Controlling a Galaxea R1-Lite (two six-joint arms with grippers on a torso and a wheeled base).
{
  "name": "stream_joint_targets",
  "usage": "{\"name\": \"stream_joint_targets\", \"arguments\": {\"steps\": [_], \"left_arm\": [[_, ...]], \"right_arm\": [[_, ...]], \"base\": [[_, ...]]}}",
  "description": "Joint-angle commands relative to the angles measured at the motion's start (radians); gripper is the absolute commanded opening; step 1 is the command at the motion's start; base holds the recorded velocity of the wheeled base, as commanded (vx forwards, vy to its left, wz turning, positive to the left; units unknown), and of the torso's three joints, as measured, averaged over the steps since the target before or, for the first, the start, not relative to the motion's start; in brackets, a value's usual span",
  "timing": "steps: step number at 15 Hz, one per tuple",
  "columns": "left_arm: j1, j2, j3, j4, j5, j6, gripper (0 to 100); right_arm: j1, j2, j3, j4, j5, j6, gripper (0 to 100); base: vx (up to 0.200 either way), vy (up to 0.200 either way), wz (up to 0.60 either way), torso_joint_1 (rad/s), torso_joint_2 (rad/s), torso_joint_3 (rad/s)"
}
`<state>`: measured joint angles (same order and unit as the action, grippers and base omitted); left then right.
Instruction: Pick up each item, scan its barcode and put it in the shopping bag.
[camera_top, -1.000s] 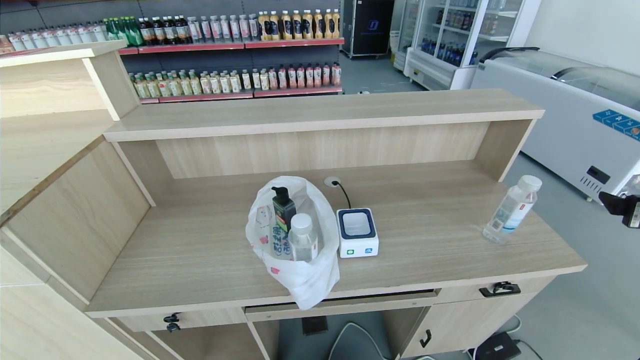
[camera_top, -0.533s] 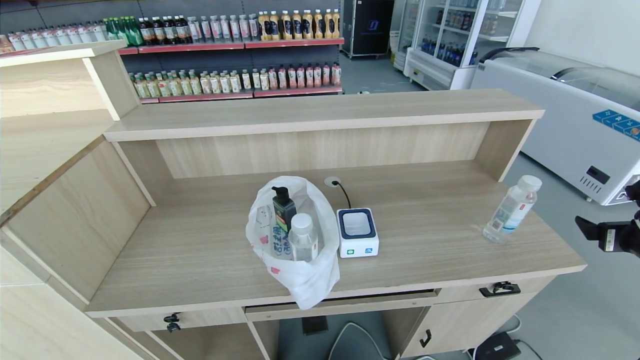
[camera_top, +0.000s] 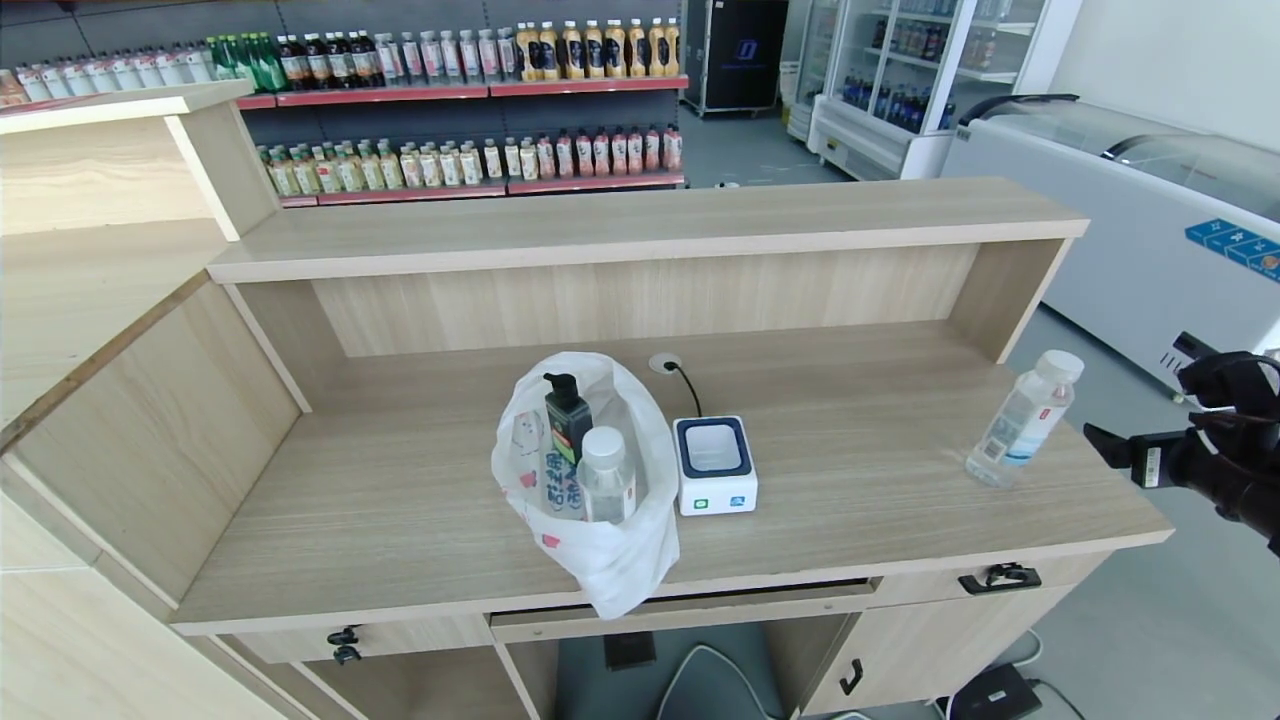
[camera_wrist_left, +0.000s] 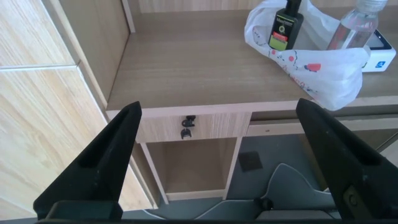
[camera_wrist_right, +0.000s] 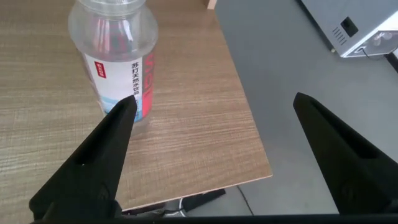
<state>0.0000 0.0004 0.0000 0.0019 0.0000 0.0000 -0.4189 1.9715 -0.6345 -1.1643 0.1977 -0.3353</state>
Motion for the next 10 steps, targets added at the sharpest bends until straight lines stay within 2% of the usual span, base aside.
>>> {"name": "stream_joint_targets", "arguments": {"steps": [1, 10], "left_arm": [[0.000, 0.000, 0.000, 0.000, 0.000, 0.000, 100], [0.000, 0.000, 0.000, 0.000, 0.000, 0.000, 100]], "right_arm": [[0.020, 0.024, -0.008, -0.002, 0.003, -0.002, 100], [0.086, 0.115, -0.016, -0.132, 0.006, -0.039, 100]], "base": [[0.000, 0.000, 0.00, 0.000, 0.00, 0.000], [0.000, 0.000, 0.00, 0.000, 0.00, 0.000]]}}
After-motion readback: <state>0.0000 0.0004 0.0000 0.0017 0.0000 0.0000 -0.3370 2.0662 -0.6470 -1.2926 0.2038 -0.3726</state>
